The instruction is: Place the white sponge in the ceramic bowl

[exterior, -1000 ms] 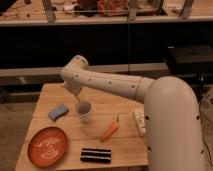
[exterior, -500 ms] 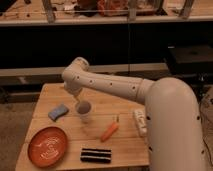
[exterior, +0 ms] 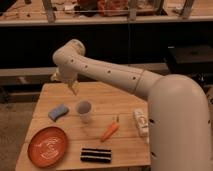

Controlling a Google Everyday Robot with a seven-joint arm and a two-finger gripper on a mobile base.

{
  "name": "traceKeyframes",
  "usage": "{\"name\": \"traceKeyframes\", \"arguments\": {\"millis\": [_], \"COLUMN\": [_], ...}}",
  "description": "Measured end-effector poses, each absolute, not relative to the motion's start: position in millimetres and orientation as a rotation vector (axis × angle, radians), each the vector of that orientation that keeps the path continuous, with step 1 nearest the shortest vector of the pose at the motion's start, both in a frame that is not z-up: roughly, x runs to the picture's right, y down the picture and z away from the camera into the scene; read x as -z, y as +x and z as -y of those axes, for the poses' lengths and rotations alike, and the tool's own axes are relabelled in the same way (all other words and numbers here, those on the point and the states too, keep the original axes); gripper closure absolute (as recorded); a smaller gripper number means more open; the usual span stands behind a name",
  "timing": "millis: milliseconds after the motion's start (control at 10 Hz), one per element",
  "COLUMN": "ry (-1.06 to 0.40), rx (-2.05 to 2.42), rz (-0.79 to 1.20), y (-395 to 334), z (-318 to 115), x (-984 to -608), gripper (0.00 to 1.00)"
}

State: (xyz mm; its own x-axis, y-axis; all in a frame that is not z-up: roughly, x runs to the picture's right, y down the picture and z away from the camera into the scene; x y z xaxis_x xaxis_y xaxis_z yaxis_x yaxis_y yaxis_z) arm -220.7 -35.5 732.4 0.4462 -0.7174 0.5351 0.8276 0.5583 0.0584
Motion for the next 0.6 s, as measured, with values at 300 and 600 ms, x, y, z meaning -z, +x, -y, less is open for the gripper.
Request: {"name": "traceKeyframes", "arguments": {"millis": [300, 600], "ry": [-0.231, -0.246], "rx": [1.025, 1.036], "rz": [0.585, 0.572], "y": [-270.4, -295.4], "z": [37.8, 17.1], "x": [-729.0, -766.7], "gripper": [0.20, 0.20]}}
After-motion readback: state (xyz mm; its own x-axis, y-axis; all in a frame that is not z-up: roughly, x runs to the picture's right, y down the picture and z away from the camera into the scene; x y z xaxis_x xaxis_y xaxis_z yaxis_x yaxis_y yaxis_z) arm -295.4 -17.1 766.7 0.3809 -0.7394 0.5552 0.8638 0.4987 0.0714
